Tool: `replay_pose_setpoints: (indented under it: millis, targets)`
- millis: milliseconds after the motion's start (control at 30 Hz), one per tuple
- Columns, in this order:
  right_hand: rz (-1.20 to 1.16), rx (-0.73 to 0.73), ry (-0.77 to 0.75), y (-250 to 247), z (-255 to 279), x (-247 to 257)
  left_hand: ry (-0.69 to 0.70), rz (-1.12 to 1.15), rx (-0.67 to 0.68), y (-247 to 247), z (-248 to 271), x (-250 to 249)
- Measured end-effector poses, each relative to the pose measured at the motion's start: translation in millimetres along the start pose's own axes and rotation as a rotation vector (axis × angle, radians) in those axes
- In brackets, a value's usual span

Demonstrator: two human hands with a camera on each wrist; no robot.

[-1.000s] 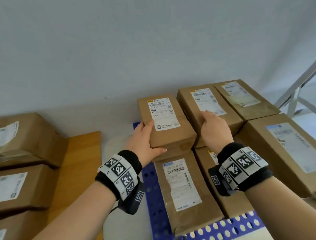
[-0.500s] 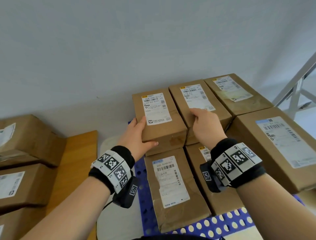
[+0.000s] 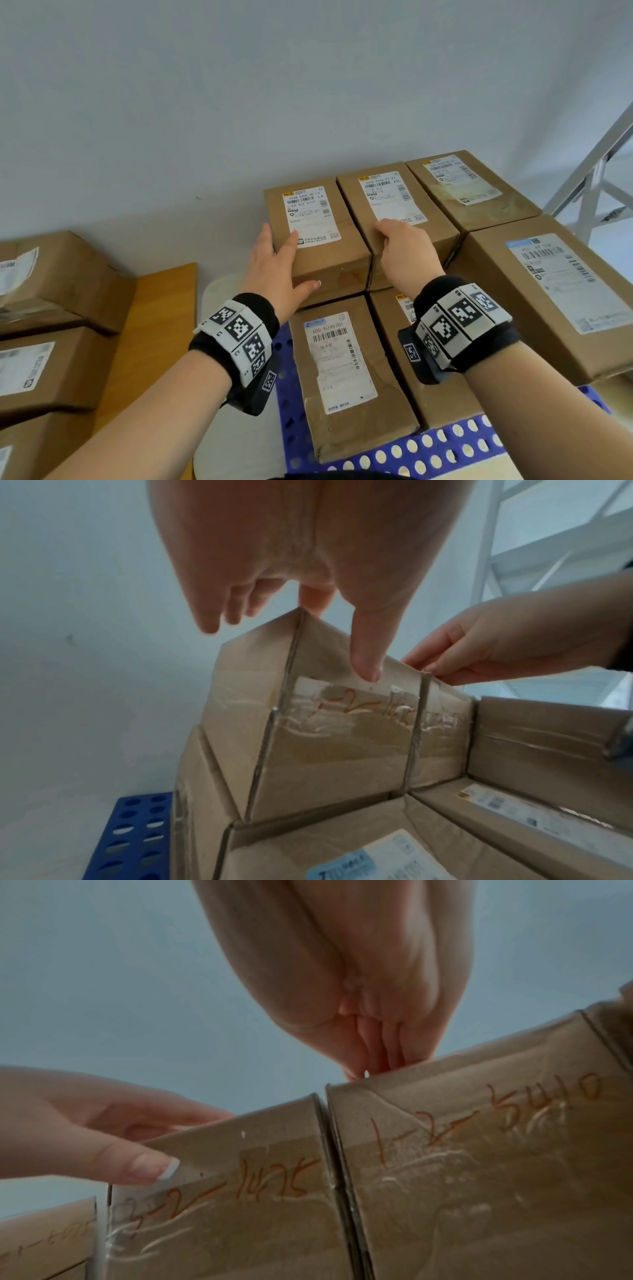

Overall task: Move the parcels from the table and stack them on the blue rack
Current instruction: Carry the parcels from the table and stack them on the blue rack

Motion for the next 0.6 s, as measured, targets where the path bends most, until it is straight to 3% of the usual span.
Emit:
replay_pose_setpoints:
  millis: [67, 167, 600]
  targets:
    - [0.021, 0.012, -0.019, 2, 0, 1, 0.137, -0.068, -0.063, -4, 2, -14]
    - [0.042, 0.024, -0.038, 3, 0, 2, 0.275, -0.126, -0.033, 3, 3, -31]
    - [0.103, 0.017, -0.071, 4, 4, 7, 0.305, -0.197, 0.001, 13, 4, -33]
Point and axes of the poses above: each hand's wrist, its own z-axis away from the middle knuckle, its own y-axis out of the palm, x = y × z, the point moved 7 cm from there along -z, towards the middle knuckle, and after that the axes turned 15 degrees about -x, right-handed, at the moved point
